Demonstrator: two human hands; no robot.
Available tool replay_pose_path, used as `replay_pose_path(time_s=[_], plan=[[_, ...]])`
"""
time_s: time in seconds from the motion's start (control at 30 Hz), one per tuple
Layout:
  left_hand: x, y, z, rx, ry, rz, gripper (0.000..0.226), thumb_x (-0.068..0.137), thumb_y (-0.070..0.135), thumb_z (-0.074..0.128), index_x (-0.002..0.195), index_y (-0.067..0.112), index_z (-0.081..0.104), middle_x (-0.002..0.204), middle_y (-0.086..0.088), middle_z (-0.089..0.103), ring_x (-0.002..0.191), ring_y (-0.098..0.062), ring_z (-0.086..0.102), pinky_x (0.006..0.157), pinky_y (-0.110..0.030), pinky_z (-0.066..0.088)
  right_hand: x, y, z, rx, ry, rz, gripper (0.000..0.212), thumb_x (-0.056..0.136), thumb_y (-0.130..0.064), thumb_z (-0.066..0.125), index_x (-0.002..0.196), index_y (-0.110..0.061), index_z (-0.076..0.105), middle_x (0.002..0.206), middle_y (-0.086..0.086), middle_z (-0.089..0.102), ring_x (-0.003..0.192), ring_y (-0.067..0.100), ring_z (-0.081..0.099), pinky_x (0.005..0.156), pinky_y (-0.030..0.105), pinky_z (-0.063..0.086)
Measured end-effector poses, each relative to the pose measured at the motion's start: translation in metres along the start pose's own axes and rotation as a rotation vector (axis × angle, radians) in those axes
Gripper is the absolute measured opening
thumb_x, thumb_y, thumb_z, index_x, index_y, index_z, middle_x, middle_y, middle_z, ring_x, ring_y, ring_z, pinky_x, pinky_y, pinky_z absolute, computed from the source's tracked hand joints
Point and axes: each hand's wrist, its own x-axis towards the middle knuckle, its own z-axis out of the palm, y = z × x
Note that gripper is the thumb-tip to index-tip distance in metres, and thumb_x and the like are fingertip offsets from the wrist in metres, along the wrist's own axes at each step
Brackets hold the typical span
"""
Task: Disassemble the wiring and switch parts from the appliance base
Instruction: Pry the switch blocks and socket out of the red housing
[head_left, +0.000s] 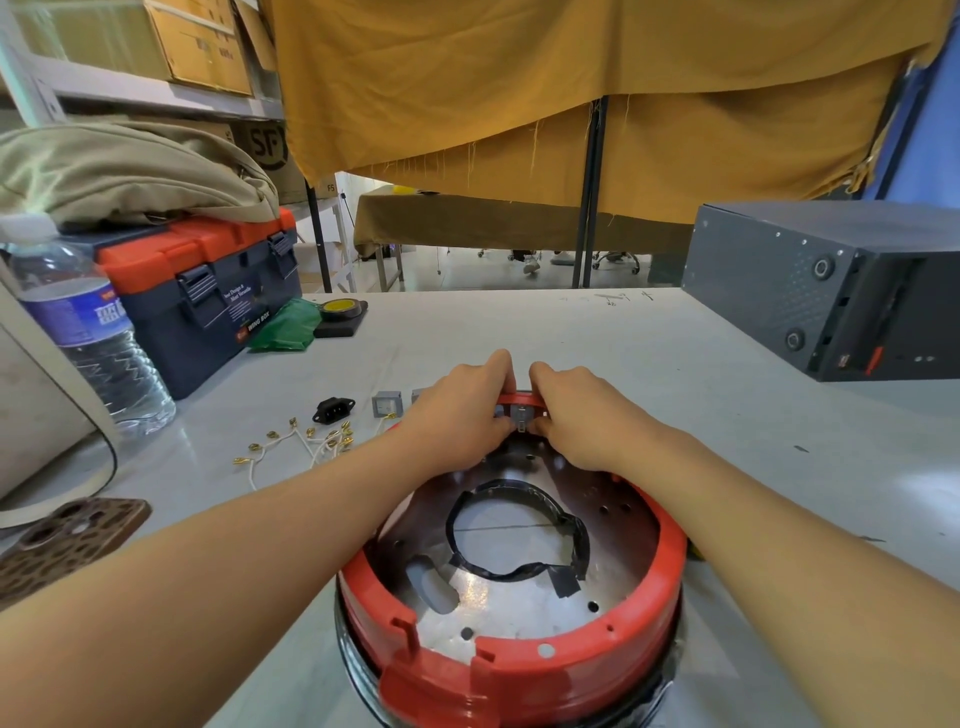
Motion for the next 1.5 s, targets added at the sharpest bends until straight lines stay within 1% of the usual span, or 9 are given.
replay_pose_path(time_s=[0.23, 0.33, 0.43, 0.63, 0.83, 1.07, 1.23, 1.37, 1.5], plan=[[-0.002, 0.002, -0.001, 0.021, -0.005, -0.006, 0.022, 0.085, 0.018, 0.058, 0.095, 0.016, 0.039, 0.082, -0.008, 0.057, 0.077, -0.030, 0.056, 0.069, -0.045, 0.049, -0.003, -0.002, 0.000, -0.020, -0.002, -0.006, 0.022, 0.094, -0.017, 0.052, 0.094, -0.016, 0.030, 0.084, 0.006, 0.042, 0.074, 0.027, 0.045, 0.060, 0.035, 0.036], [-0.003, 0.002, -0.001, 0.020, -0.005, 0.001, 0.024, 0.085, 0.020, 0.059, 0.096, 0.017, 0.038, 0.080, -0.003, 0.053, 0.077, -0.029, 0.055, 0.068, -0.043, 0.048, -0.005, -0.002, -0.002, -0.008, 0.004, 0.005, 0.021, 0.094, -0.019, 0.052, 0.093, -0.015, 0.031, 0.084, 0.006, 0.042, 0.075, 0.028, 0.045, 0.062, 0.035, 0.036], [-0.003, 0.001, -0.001, 0.030, -0.002, 0.007, 0.027, 0.085, 0.022, 0.061, 0.101, 0.015, 0.041, 0.080, 0.000, 0.051, 0.079, -0.028, 0.054, 0.070, -0.043, 0.048, -0.006, -0.003, -0.004, -0.002, 0.015, 0.022, 0.018, 0.094, -0.022, 0.053, 0.093, -0.015, 0.036, 0.085, 0.006, 0.042, 0.076, 0.027, 0.046, 0.063, 0.034, 0.037], [-0.002, -0.002, 0.000, 0.002, 0.009, 0.027, 0.028, 0.083, 0.022, 0.063, 0.102, 0.016, 0.043, 0.086, -0.005, 0.059, 0.079, -0.028, 0.055, 0.071, -0.046, 0.049, -0.009, -0.004, -0.006, -0.023, 0.043, 0.026, 0.017, 0.093, -0.024, 0.055, 0.100, -0.009, 0.050, 0.081, 0.005, 0.040, 0.074, 0.026, 0.046, 0.062, 0.034, 0.036], [-0.001, -0.002, 0.002, 0.032, 0.026, 0.036, 0.024, 0.082, 0.018, 0.062, 0.096, 0.015, 0.042, 0.086, -0.013, 0.061, 0.077, -0.032, 0.056, 0.069, -0.047, 0.049, -0.006, -0.004, -0.005, -0.047, 0.049, 0.006, 0.019, 0.092, -0.021, 0.057, 0.089, -0.015, 0.040, 0.078, 0.004, 0.038, 0.071, 0.025, 0.044, 0.057, 0.033, 0.033], [-0.001, 0.002, 0.001, 0.039, 0.041, 0.036, 0.023, 0.082, 0.015, 0.061, 0.091, 0.017, 0.040, 0.082, -0.014, 0.060, 0.073, -0.031, 0.055, 0.067, -0.046, 0.050, -0.004, -0.004, -0.006, -0.027, 0.042, 0.000, 0.018, 0.091, -0.018, 0.059, 0.089, -0.016, 0.041, 0.081, 0.006, 0.041, 0.072, 0.025, 0.044, 0.060, 0.033, 0.033], [0.000, 0.007, 0.002, 0.044, 0.069, 0.015, 0.021, 0.083, 0.014, 0.059, 0.088, 0.017, 0.039, 0.080, -0.012, 0.058, 0.075, -0.030, 0.054, 0.068, -0.043, 0.048, 0.000, -0.004, -0.004, -0.106, 0.073, 0.001, 0.017, 0.092, -0.009, 0.053, 0.087, -0.016, 0.039, 0.069, 0.001, 0.030, 0.070, 0.026, 0.041, 0.049, 0.030, 0.022], [0.001, 0.005, 0.002, -0.006, 0.070, -0.004, 0.021, 0.081, 0.014, 0.060, 0.087, 0.018, 0.040, 0.081, -0.012, 0.059, 0.076, -0.031, 0.054, 0.067, -0.042, 0.048, 0.002, -0.002, -0.001, -0.064, 0.086, 0.018, 0.017, 0.091, -0.012, 0.055, 0.085, -0.016, 0.040, 0.070, 0.000, 0.032, 0.069, 0.025, 0.042, 0.047, 0.028, 0.022], [0.000, 0.003, 0.001, -0.074, 0.059, -0.010, 0.022, 0.080, 0.018, 0.063, 0.089, 0.018, 0.043, 0.079, -0.008, 0.060, 0.076, -0.028, 0.056, 0.069, -0.043, 0.049, 0.001, -0.001, -0.001, -0.007, 0.090, 0.024, 0.014, 0.091, -0.015, 0.055, 0.086, -0.015, 0.042, 0.078, 0.005, 0.041, 0.071, 0.026, 0.045, 0.054, 0.031, 0.030]])
